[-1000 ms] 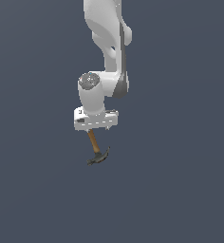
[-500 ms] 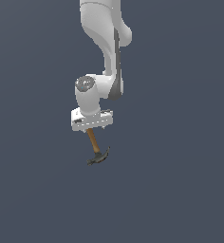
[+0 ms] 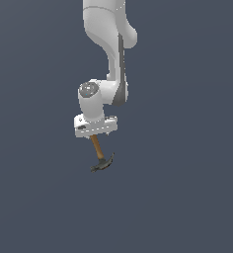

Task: Pick up the object and move it to a goal position.

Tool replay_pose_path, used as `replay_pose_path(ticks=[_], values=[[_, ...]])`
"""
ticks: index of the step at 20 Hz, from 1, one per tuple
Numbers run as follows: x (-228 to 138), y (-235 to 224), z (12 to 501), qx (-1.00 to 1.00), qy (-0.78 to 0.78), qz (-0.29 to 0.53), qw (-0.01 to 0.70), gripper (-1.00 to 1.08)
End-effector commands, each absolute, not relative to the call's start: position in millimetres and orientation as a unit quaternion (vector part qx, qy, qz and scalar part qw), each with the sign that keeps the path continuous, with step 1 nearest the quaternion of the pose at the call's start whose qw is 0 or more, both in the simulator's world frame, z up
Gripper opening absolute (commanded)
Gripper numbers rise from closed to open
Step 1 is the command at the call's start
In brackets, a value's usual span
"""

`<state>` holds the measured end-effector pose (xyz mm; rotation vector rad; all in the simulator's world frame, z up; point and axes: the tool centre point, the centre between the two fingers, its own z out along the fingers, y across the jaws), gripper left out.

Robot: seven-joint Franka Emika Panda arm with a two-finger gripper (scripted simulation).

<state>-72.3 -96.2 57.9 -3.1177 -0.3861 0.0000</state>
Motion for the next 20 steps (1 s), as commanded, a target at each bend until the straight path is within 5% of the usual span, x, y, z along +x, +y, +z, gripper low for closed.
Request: replay_pose_path(ticks=[1,12,13,20], values=[[-73,-96,48,-0.992,-0.123,0.0,0.0,1.0],[-73,-96,17,-0.992,-0.124,0.0,0.0,1.0],[-73,-96,17,-0.992,-0.124,0.0,0.0,-1.0],[-73,-96,17,-0.992,-0.124,0.0,0.0,-1.0]])
